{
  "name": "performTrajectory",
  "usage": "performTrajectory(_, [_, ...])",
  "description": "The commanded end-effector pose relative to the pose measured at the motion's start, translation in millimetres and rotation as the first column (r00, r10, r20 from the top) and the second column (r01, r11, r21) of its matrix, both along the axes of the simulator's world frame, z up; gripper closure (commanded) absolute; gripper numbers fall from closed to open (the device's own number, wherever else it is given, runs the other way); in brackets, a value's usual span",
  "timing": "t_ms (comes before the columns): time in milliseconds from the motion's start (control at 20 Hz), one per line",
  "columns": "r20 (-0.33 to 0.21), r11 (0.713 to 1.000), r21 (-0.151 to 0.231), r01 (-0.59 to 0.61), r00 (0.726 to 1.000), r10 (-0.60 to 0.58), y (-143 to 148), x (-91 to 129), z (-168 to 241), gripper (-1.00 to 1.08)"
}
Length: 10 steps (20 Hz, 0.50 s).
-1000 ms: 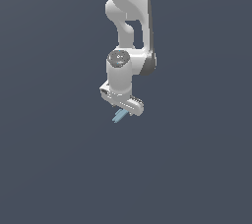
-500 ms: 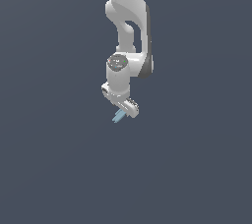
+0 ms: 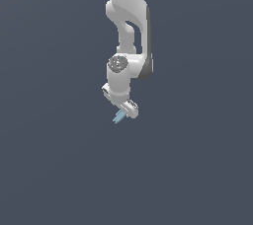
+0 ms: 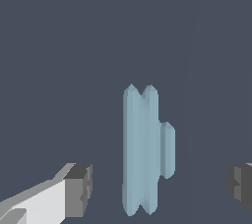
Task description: Pick up the object and move it to a goal position.
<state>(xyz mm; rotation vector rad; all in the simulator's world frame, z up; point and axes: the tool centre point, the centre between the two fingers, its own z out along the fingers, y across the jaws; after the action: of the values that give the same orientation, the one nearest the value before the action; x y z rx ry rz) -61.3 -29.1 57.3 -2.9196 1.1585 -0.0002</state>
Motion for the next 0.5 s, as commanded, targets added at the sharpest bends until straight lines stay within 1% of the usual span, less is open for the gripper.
performTrajectory(0, [-0.001, 1.0, 0.0, 0.001, 1.0, -0.001, 0, 0, -5, -0.92])
performTrajectory(450, [0.0, 1.0, 0.0, 0.005, 1.0, -0.005, 0, -2, -42, -0.92])
